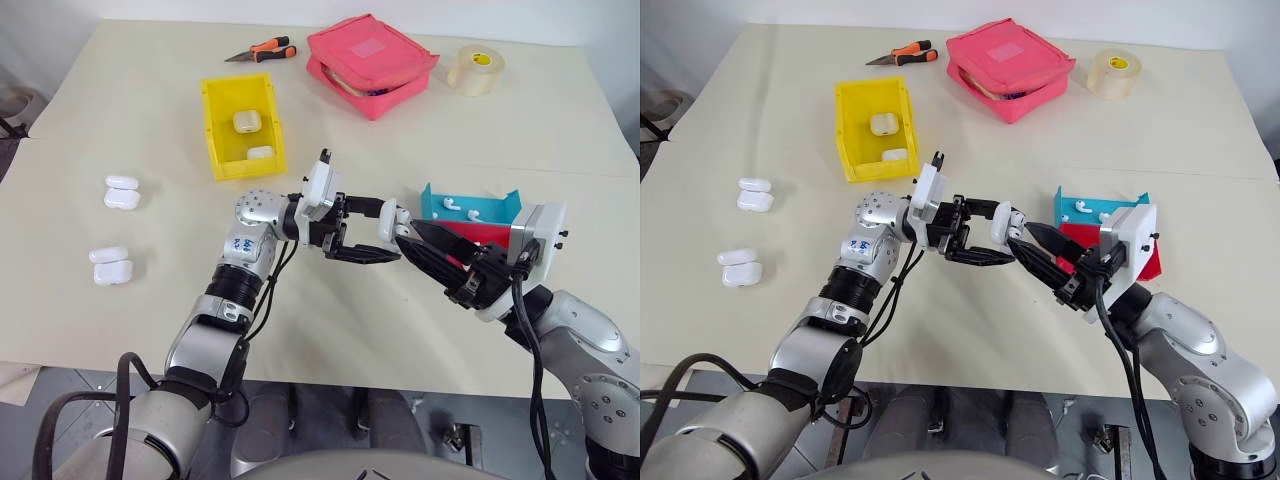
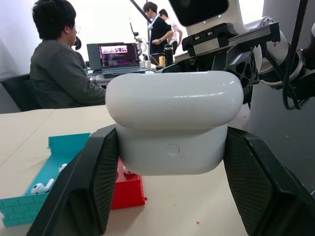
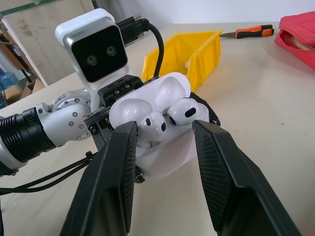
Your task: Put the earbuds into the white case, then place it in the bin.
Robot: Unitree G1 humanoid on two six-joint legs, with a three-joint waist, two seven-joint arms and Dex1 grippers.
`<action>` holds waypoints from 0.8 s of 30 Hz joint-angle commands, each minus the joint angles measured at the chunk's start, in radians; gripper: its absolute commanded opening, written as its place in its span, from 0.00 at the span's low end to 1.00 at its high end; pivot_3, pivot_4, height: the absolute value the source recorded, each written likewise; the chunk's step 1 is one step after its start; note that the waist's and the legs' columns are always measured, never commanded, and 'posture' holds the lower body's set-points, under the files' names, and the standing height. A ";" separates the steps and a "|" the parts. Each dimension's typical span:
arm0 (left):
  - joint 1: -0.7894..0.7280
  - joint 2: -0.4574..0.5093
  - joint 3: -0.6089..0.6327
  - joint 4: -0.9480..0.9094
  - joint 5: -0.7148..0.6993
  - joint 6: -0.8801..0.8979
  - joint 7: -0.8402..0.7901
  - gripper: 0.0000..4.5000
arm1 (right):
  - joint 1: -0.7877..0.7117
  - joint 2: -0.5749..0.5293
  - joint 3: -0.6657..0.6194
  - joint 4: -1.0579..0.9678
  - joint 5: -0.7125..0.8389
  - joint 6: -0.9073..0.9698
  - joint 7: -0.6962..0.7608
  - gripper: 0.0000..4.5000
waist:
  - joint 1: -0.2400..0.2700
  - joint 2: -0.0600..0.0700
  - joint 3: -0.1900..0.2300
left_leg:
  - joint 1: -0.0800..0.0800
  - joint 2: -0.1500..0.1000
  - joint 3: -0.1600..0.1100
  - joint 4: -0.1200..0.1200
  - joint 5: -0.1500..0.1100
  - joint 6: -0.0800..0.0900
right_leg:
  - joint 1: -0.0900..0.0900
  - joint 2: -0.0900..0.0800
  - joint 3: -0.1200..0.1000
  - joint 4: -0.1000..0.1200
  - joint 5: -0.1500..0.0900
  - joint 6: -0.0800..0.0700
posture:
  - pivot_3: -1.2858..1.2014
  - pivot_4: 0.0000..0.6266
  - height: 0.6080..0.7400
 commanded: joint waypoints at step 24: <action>-0.047 -0.024 0.055 0.044 -0.037 -0.056 -0.003 0.62 | -0.029 -0.110 -0.030 -0.073 0.078 0.078 -0.051 0.41 | 0.000 0.000 0.000 | 0.000 0.000 0.000 0.000 0.000 0.000 | 0.000 0.000 0.000 0.000 0.000 0.000 | 0.52 0.24 1.00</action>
